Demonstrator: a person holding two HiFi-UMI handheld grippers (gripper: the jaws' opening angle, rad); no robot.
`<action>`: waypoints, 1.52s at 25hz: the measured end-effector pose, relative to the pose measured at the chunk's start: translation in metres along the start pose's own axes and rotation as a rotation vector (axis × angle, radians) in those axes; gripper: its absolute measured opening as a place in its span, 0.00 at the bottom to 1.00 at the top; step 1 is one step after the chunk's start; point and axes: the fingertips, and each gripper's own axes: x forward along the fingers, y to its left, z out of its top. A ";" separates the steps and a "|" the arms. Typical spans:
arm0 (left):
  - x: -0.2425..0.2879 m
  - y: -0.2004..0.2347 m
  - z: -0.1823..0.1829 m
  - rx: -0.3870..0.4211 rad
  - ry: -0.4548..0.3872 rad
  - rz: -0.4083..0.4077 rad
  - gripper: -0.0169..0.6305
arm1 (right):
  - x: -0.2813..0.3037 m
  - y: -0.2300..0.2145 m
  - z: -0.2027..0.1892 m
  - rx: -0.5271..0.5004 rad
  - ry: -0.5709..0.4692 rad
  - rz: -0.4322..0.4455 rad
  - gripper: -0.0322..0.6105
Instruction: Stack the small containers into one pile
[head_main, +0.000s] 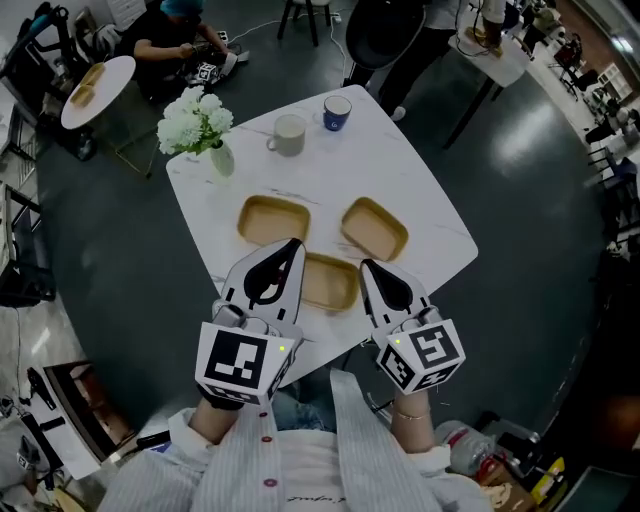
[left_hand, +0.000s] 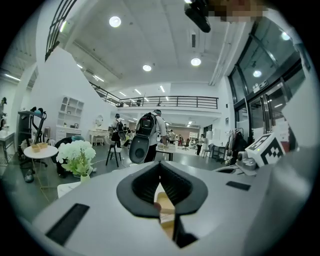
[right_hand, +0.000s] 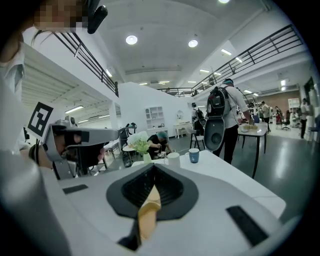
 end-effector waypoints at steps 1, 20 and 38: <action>0.001 0.000 -0.001 0.000 0.004 0.008 0.05 | 0.001 -0.002 0.000 -0.002 0.002 0.008 0.07; 0.005 0.003 -0.015 -0.003 0.027 -0.012 0.05 | 0.022 -0.020 -0.012 -0.054 0.060 0.003 0.07; 0.036 0.016 -0.079 -0.076 0.174 0.005 0.05 | 0.084 -0.079 -0.105 -0.164 0.393 0.117 0.08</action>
